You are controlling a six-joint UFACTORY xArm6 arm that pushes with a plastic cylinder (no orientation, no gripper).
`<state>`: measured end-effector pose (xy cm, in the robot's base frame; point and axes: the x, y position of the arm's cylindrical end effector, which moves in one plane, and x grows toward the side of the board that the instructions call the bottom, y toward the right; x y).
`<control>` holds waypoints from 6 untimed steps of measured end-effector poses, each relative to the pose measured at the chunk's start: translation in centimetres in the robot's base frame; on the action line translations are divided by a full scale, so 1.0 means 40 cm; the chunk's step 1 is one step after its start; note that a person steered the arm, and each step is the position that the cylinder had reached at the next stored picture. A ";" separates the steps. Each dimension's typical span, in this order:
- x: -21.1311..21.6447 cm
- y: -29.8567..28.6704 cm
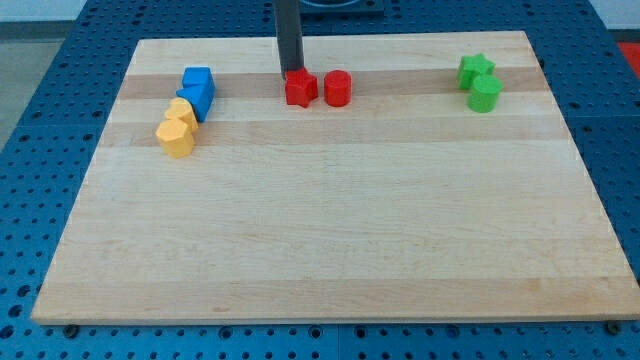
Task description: Move the green star to the red circle
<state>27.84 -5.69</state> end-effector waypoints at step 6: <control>-0.136 0.534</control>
<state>22.40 15.65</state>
